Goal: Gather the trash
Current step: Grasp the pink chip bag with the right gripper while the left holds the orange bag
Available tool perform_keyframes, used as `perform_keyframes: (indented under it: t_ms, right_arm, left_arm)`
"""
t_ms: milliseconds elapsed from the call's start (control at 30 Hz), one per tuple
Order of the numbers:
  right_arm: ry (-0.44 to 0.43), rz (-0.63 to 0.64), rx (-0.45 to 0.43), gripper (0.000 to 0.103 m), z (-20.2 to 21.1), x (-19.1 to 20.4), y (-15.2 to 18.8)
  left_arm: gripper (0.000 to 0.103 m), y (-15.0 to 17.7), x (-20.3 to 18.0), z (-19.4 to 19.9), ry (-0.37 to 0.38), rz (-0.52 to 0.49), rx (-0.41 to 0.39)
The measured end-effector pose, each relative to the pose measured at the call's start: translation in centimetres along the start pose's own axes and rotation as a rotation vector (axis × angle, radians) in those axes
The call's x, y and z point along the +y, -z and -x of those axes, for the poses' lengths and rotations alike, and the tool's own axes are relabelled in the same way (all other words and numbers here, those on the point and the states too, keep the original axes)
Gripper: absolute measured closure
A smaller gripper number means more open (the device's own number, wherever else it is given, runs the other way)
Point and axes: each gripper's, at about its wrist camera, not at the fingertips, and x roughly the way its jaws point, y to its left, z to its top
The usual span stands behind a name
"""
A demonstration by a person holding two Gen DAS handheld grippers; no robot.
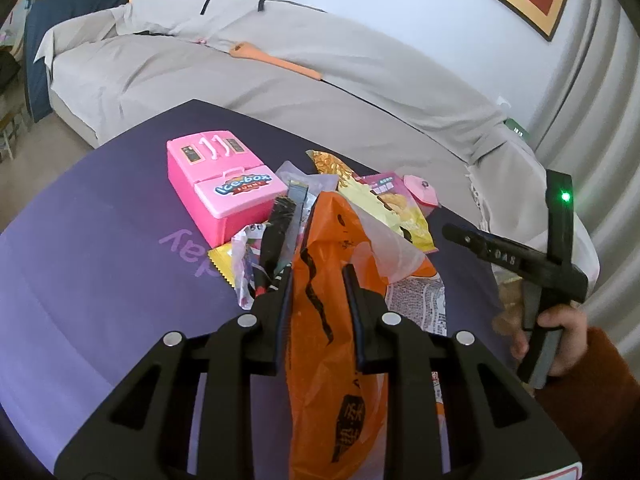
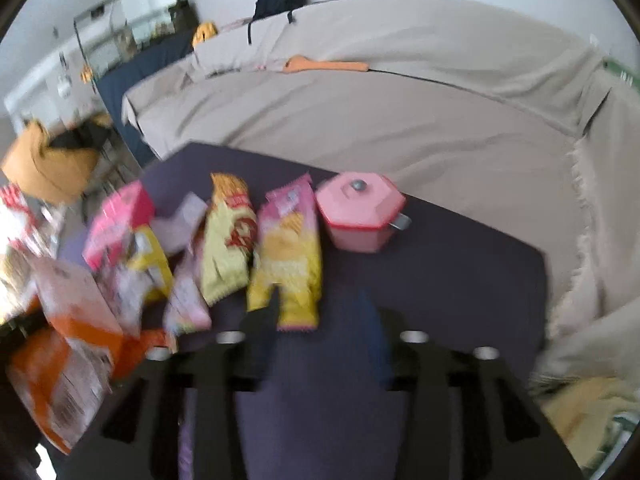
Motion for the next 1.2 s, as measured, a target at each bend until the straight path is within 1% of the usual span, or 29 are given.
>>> perform_keyframes:
  t_ms: [67,167,300,433,467,500,533,567,600,667,767,833,1000,1067,1200]
  right_arm:
    - [0.003,-0.031,-0.014,0.055,-0.7,-0.1,-0.4]
    - [0.028,-0.055,-0.020,0.055,-2.9,-0.1,-1.4]
    - [-0.005,-0.106,0.011,0.055,-5.3,-0.4,-2.4]
    - [0.020,-0.083,0.034,0.055,-6.5,0.0,-3.3]
    - [0.018,-0.069,0.047,0.057,-6.7,0.1,-3.4]
    - [0.015,-0.048,0.062,0.074,-7.1,0.5,-3.4]
    - [0.023,-0.008,0.084,0.082,-7.4,1.1,-3.4]
    - [0.046,0.033,0.089,0.083,-7.3,1.6,-3.2]
    - [0.067,0.080,0.079,0.089,-7.0,2.2,-3.1]
    - [0.074,0.113,0.068,0.094,-6.0,2.7,-2.6]
    - [0.070,0.121,0.050,0.094,-4.1,2.8,-2.2]
    - [0.086,0.139,0.028,0.094,-2.4,2.8,-2.0]
    - [0.097,0.138,-0.016,0.094,1.9,2.0,-1.3]
    - [0.102,0.137,-0.030,0.094,3.5,1.6,-1.1]
    - [0.104,0.137,-0.070,0.094,7.2,1.0,-0.7]
  left_arm:
    - [0.081,0.1,0.2,0.0,-0.002,0.005,0.002]
    - [0.080,0.2,0.4,-0.1,-0.004,-0.001,0.005]
    - [0.080,0.1,0.7,-0.3,-0.002,-0.006,0.007]
    - [0.080,0.0,0.7,-0.6,0.003,0.001,0.013]
    - [0.080,0.0,0.7,-0.7,0.004,0.002,0.014]
    - [0.080,0.0,0.7,-0.7,0.004,0.004,0.014]
    - [0.080,0.0,0.8,-0.7,0.003,0.008,0.013]
    - [0.080,0.0,0.7,-0.8,0.003,0.010,0.012]
    - [0.080,0.0,0.7,-0.8,0.003,0.012,0.010]
    - [0.080,0.0,0.7,-0.8,0.002,0.014,0.009]
    - [0.080,0.1,0.4,-0.9,0.001,0.013,0.008]
    - [0.080,0.1,0.0,-0.8,0.005,0.014,0.008]
    - [0.080,0.1,-1.1,0.3,0.010,-0.006,-0.019]
    - [0.080,-0.1,-1.8,1.0,0.013,-0.022,-0.038]
    - [0.081,-0.8,-3.5,2.1,-0.003,-0.053,-0.091]
